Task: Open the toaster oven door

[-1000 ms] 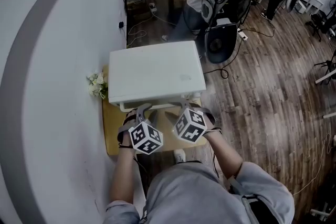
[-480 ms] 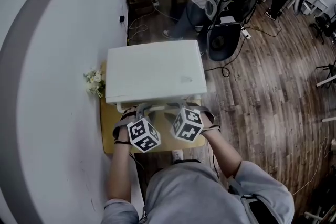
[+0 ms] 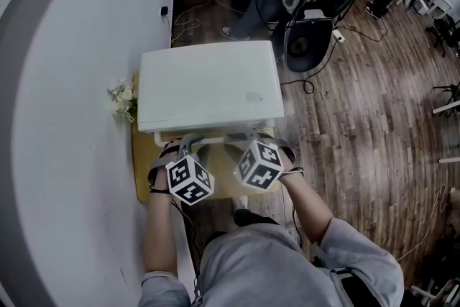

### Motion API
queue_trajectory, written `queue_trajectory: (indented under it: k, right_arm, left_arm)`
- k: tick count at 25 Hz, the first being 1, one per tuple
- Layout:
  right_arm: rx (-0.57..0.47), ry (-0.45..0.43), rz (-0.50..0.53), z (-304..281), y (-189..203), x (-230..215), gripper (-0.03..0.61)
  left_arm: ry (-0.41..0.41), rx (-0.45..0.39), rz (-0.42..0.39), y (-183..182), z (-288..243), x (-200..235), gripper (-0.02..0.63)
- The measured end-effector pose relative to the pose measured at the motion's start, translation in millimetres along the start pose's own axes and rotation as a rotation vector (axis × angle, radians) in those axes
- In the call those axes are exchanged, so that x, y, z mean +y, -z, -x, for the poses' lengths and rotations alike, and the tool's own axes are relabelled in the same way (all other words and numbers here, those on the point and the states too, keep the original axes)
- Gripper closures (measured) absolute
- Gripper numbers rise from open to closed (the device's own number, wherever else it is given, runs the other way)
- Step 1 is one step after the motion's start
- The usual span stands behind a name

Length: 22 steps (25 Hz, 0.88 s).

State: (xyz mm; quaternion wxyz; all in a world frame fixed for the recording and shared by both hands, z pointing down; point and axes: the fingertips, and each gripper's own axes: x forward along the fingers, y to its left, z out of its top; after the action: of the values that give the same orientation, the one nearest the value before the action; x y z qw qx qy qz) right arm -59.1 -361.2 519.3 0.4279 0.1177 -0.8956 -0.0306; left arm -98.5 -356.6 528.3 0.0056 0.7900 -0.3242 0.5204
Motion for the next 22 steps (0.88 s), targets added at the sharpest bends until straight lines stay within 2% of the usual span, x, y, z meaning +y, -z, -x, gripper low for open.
queue_trajectory:
  k: [11,17,22]
  right_arm:
    - [0.001,0.076,-0.048,3.3,8.4,17.5,0.508]
    - [0.018,0.108,-0.071,3.2,15.2,38.3,0.506]
    - [0.001,0.17,-0.109,3.4,24.1,53.2,0.506]
  left_arm:
    - [-0.034,-0.064,0.065,5.6,5.8,-19.4,0.512]
    - [-0.012,-0.125,0.13,14.2,12.6,-37.9,0.509]
    - [-0.027,-0.178,0.19,20.0,13.7,-53.9,0.505]
